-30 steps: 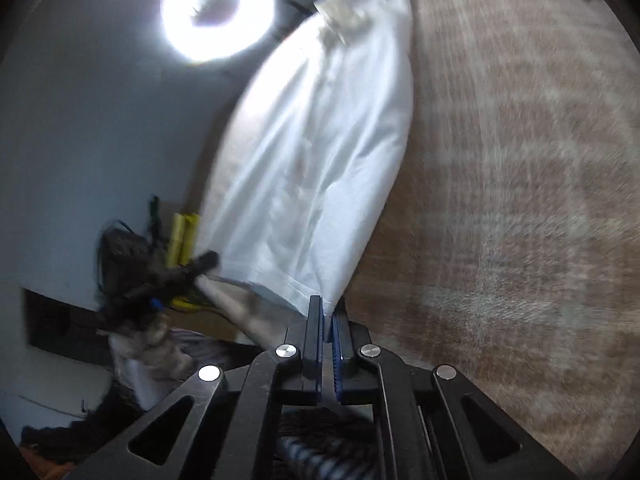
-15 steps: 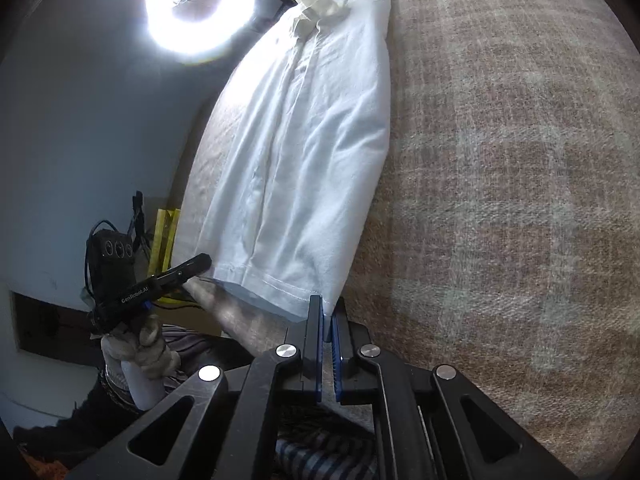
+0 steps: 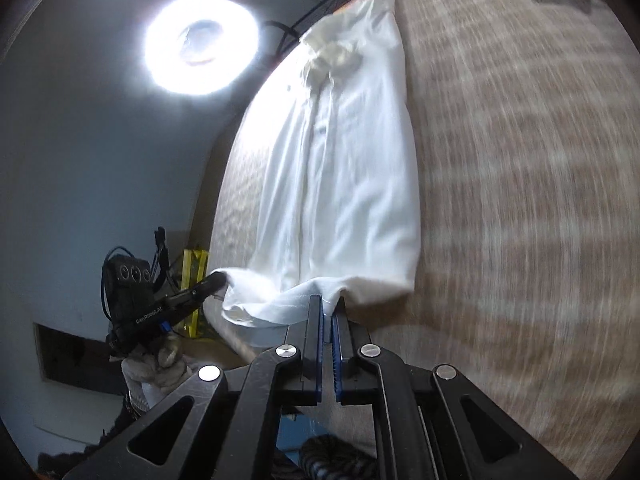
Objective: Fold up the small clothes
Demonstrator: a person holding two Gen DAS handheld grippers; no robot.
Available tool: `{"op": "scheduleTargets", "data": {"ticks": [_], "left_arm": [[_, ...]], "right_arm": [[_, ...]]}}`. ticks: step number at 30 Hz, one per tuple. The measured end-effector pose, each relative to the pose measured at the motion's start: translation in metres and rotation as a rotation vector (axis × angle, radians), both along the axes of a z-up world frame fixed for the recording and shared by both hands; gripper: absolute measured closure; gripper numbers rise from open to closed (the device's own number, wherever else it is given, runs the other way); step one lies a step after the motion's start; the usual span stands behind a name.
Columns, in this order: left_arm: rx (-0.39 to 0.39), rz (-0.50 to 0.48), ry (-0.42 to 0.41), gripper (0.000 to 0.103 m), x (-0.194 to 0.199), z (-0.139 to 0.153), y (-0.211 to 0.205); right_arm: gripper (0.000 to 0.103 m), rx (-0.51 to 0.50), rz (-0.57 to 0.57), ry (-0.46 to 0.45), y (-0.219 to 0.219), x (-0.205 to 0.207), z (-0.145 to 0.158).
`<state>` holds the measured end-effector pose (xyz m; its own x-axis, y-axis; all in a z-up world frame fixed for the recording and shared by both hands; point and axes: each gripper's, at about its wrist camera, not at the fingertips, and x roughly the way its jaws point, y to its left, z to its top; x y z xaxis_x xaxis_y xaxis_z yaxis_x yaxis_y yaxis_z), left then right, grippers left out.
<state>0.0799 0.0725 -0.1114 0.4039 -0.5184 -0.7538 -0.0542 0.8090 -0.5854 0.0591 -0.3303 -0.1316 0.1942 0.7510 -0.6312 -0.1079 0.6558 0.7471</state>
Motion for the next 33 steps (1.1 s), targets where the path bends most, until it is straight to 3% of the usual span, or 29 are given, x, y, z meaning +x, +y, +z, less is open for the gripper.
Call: {"op": "scheduleTargets", "data": {"ticks": [7,19,22,25,30,33], "left_arm": [[0.01,0.024,-0.006,0.101,0.05,0.0,0.001],[0.027,0.06,0.044,0.101,0.093,-0.03,0.003],[0.045,0.076,0.04,0.101,0.096,-0.03,0.005],[0.092,0.087,-0.01,0.085,0.093,-0.021,0.007],[0.137,0.053,-0.127,0.083,0.077,0.001,0.011],[0.141,-0.047,-0.15,0.083,0.067,0.004,0.001]], "right_arm": [[0.102,-0.002,-0.052,-0.025,0.007,0.046,0.009],[0.102,-0.03,-0.086,0.05,-0.002,0.088,-0.031],[0.097,-0.057,-0.08,0.024,0.001,0.092,-0.028],[0.078,-0.087,-0.066,-0.02,-0.006,0.087,-0.017],[0.08,-0.128,0.039,-0.152,-0.001,0.072,0.005],[0.083,-0.123,0.128,-0.188,0.012,0.06,0.007]]}}
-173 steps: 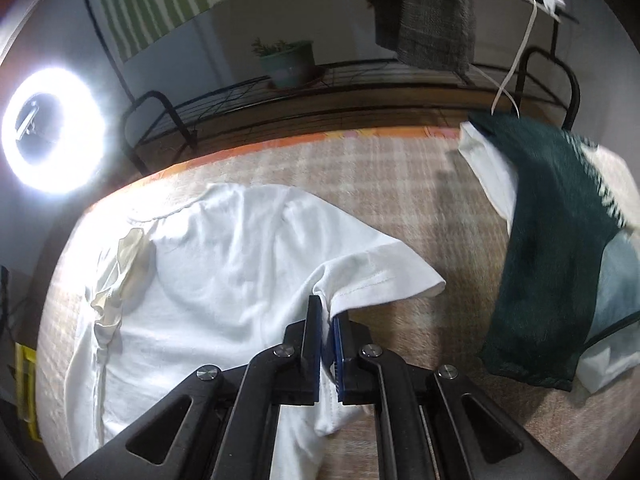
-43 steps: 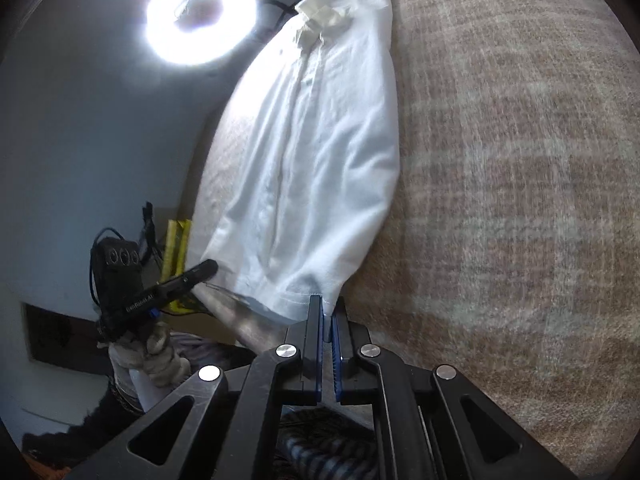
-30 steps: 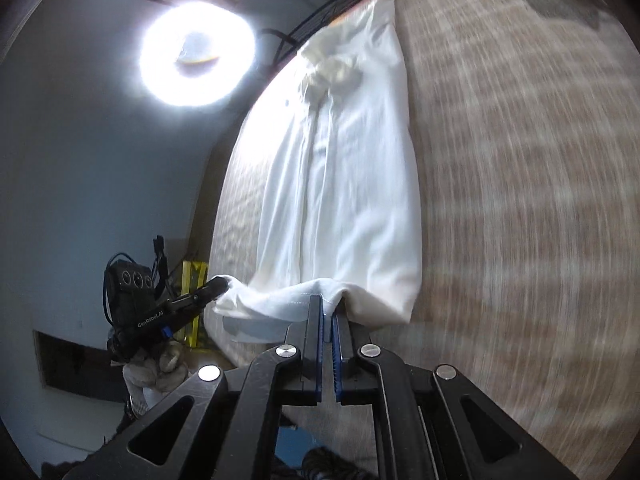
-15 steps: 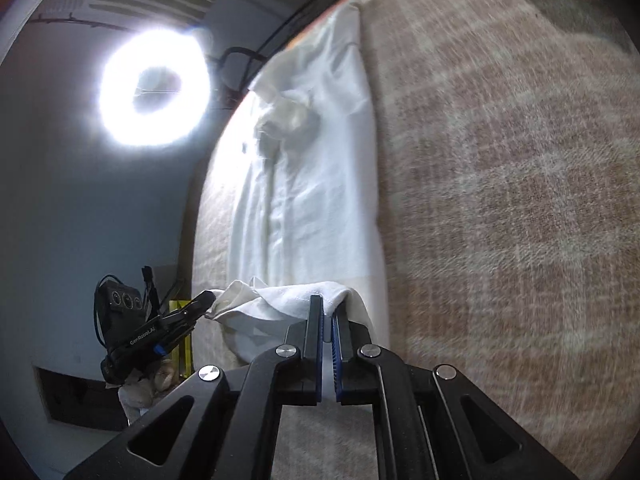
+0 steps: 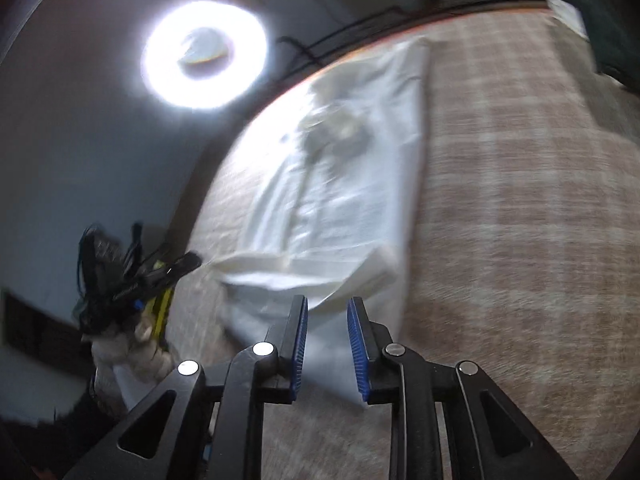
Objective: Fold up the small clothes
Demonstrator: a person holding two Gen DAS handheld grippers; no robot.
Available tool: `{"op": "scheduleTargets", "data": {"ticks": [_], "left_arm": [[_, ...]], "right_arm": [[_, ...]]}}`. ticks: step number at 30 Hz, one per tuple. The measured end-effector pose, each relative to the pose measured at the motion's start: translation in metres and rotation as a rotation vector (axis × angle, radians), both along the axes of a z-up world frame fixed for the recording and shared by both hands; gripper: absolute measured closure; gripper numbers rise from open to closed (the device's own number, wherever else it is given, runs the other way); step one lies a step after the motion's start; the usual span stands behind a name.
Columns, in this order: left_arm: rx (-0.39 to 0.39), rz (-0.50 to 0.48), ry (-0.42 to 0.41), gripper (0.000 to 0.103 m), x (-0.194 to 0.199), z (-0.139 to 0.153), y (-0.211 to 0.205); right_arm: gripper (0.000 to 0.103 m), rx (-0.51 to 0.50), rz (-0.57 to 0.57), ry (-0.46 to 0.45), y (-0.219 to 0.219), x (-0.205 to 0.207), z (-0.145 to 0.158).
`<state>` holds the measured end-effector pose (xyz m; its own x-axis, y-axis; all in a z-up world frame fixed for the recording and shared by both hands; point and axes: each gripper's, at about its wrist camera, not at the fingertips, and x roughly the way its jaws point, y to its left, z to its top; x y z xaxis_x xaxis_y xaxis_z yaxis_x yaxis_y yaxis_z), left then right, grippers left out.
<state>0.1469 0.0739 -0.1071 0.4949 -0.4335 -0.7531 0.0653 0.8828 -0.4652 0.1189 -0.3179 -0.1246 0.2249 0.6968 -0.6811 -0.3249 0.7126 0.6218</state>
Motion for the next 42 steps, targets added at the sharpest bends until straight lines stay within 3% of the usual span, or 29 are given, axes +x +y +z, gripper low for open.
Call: {"op": "scheduleTargets", "data": {"ticks": [4,10,13,19,23,30,33,35,41,42], "left_arm": [[0.055,-0.12,0.07,0.083,-0.01,-0.017,-0.023],[0.096,-0.128,0.13,0.083,-0.008,-0.039,-0.035],[0.131,-0.133,0.112,0.083,0.002,-0.038,-0.041],[0.145,-0.075,0.093,0.083,0.022,-0.038,-0.044],[0.209,-0.013,0.053,0.083,0.035,-0.034,-0.039],[0.236,0.08,0.039,0.083,0.043,-0.032,-0.021],[0.204,0.067,0.007,0.083,0.04,-0.023,-0.021],[0.224,0.044,-0.022,0.083,0.039,-0.018,-0.026],[0.257,0.033,0.034,0.083,0.047,-0.038,-0.033],[0.296,0.043,0.035,0.083,0.049,-0.041,-0.035]], "right_arm": [[0.086,-0.077,0.088,0.003,0.026,-0.008,-0.011],[0.086,-0.104,0.141,0.018,0.043,-0.006,-0.021],[0.086,-0.113,0.144,0.025,0.049,0.003,-0.027],[0.086,-0.126,0.084,-0.026,0.051,0.026,-0.023],[0.085,-0.135,-0.004,-0.06,0.035,0.043,-0.014],[0.081,-0.111,-0.081,-0.099,0.011,0.053,0.003],[0.081,-0.083,-0.036,-0.098,0.013,0.05,0.006],[0.081,-0.073,0.019,-0.083,0.02,0.048,0.005],[0.081,-0.13,0.1,-0.056,0.043,0.041,-0.014],[0.081,-0.125,0.094,-0.049,0.044,0.043,-0.017]]}}
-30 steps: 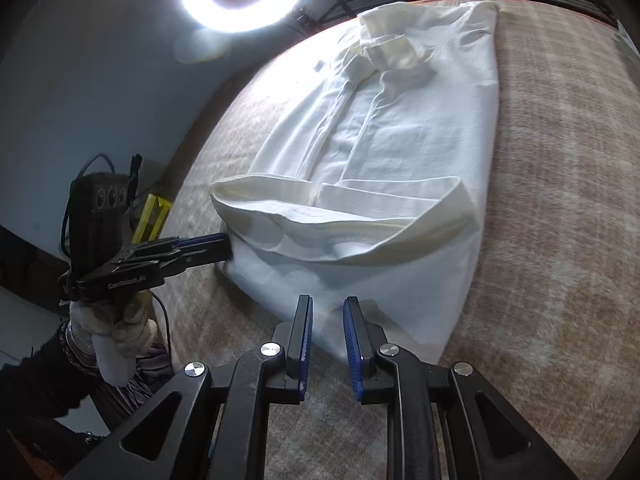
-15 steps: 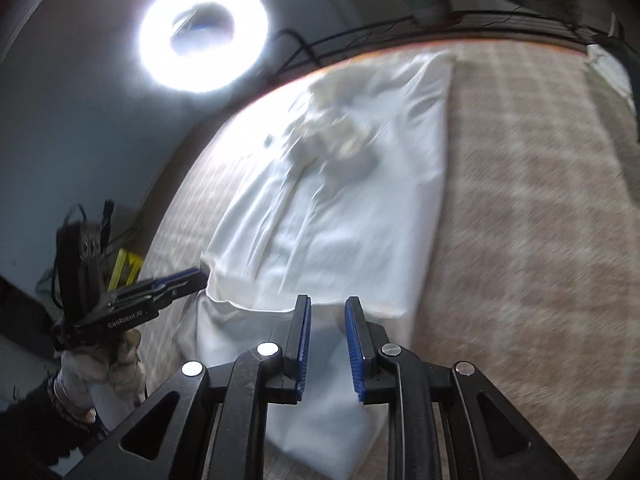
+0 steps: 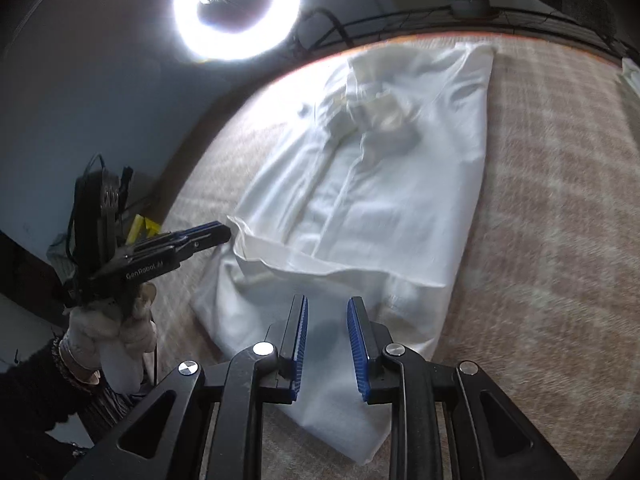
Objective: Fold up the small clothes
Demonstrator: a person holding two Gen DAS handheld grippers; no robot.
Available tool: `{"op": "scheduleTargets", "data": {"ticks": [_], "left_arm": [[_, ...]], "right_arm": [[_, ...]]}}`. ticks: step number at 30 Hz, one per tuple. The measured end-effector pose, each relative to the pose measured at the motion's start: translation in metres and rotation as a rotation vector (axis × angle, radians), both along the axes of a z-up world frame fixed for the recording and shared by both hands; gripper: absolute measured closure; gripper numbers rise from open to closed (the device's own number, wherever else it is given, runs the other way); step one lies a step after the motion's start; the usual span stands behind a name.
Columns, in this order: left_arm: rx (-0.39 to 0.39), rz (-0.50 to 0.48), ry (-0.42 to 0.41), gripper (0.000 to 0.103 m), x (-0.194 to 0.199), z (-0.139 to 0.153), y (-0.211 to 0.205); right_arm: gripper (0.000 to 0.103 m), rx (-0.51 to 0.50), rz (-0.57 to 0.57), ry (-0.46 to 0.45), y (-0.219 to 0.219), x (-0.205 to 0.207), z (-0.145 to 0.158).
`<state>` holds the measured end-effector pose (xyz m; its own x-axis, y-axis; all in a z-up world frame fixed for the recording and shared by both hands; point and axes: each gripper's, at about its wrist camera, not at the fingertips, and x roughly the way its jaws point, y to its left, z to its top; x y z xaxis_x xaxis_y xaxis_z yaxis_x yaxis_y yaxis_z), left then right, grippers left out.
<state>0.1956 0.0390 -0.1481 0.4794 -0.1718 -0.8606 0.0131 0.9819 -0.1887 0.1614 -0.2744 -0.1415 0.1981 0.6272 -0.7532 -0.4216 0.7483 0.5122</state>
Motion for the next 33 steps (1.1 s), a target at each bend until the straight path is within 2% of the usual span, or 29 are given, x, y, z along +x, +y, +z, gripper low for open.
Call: {"op": "scheduleTargets", "data": {"ticks": [2,6,8,10,14,17,19,21,25,29,33], "left_arm": [[0.071,0.045,-0.019,0.083,0.003,-0.003,0.001],[0.095,0.08,-0.014,0.083,0.004,-0.002,0.009],[0.122,0.086,-0.025,0.083,0.004,0.0,0.011],[0.095,0.099,-0.029,0.083,0.004,0.005,0.017],[0.027,0.127,-0.055,0.083,0.009,0.018,0.025],[-0.043,0.122,-0.041,0.083,0.027,0.024,0.028],[-0.062,0.114,-0.039,0.083,0.04,0.025,0.026],[-0.065,0.091,-0.042,0.083,0.057,0.027,0.023],[-0.054,0.054,-0.035,0.083,0.096,0.021,0.023],[-0.113,0.049,-0.029,0.083,0.137,0.013,0.033],[-0.201,0.051,-0.015,0.083,0.179,0.003,0.046]], "right_arm": [[0.08,-0.025,-0.04,-0.005,-0.001,0.005,-0.004],[0.082,-0.078,-0.136,-0.043,-0.011,0.015,0.0],[0.077,-0.089,-0.151,-0.068,-0.015,0.016,0.006],[0.077,-0.073,-0.159,-0.081,-0.02,0.017,0.011],[0.064,-0.065,-0.195,-0.111,-0.032,0.025,0.019],[0.062,-0.027,-0.234,-0.102,-0.041,0.038,0.022],[0.061,-0.009,-0.258,-0.098,-0.045,0.048,0.024],[0.057,0.008,-0.279,-0.092,-0.05,0.06,0.024],[0.057,0.02,-0.313,-0.08,-0.058,0.08,0.022],[0.057,0.008,-0.316,-0.08,-0.062,0.1,0.019],[0.057,0.053,-0.31,-0.056,-0.071,0.127,0.01]]}}
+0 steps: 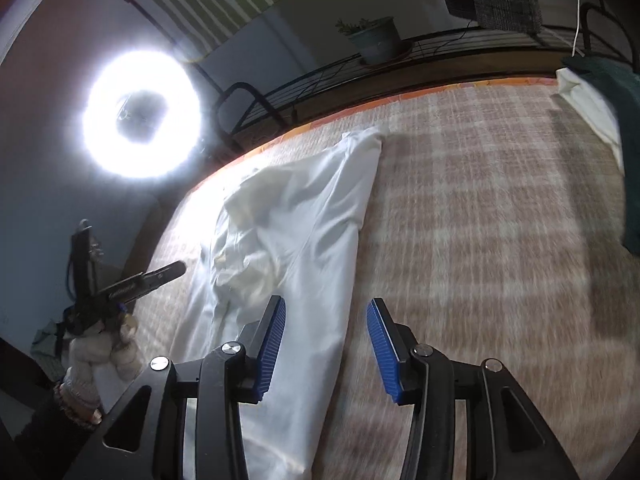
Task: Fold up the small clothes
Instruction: 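Grasp the collar end of the shirt with the right gripper while the left gripper grasps beside it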
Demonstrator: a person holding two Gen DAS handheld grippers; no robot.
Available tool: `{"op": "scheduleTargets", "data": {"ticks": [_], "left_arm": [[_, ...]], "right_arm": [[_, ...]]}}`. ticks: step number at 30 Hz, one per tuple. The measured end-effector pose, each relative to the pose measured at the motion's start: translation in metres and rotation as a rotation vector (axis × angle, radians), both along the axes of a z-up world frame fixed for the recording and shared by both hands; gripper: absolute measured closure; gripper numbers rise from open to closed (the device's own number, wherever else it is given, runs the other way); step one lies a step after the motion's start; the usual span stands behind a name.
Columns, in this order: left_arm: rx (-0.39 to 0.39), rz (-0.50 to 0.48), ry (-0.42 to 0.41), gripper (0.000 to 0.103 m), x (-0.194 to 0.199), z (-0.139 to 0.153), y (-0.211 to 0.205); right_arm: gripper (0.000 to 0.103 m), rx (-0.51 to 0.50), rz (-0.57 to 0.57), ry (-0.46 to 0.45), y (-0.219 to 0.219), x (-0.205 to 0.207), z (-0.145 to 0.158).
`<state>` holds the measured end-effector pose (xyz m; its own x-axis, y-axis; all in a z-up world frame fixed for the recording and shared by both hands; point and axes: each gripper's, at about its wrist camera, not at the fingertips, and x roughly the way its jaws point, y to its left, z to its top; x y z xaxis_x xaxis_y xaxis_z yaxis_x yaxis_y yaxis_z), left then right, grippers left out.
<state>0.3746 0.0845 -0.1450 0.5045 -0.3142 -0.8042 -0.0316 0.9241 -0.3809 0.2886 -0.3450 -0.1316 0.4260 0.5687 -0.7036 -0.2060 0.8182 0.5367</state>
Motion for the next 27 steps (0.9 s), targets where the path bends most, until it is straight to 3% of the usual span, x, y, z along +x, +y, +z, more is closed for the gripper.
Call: {"op": "scheduleTargets", "data": {"ticks": [5,10,18,21,22,25,27], "left_arm": [[-0.087,-0.007,0.04,0.083,0.049,-0.015,0.009],[-0.149,-0.004,0.027,0.083,0.09,-0.022,0.013],[-0.163,-0.078,-0.009,0.083,0.117,-0.025,0.0],[-0.142,-0.089,-0.014,0.093,0.119,-0.026,-0.004],[-0.141,-0.092,-0.013,0.096,0.119,-0.026,-0.005],[-0.135,-0.091,-0.021,0.1,0.115,-0.024,-0.004],[-0.126,-0.088,-0.039,0.1,0.111,-0.019,-0.001]], "right_arm": [[0.057,0.074,-0.034,0.023,-0.017,0.046,-0.016],[0.061,0.132,-0.068,0.042,-0.026,0.094,-0.032],[0.063,0.117,-0.013,0.018,-0.005,0.144,-0.036],[0.065,0.103,0.015,-0.007,0.008,0.153,-0.036],[0.068,0.097,0.021,-0.008,0.012,0.157,-0.036],[0.094,0.059,0.039,0.004,0.021,0.161,-0.037],[0.099,0.046,0.043,-0.016,0.023,0.158,-0.032]]}}
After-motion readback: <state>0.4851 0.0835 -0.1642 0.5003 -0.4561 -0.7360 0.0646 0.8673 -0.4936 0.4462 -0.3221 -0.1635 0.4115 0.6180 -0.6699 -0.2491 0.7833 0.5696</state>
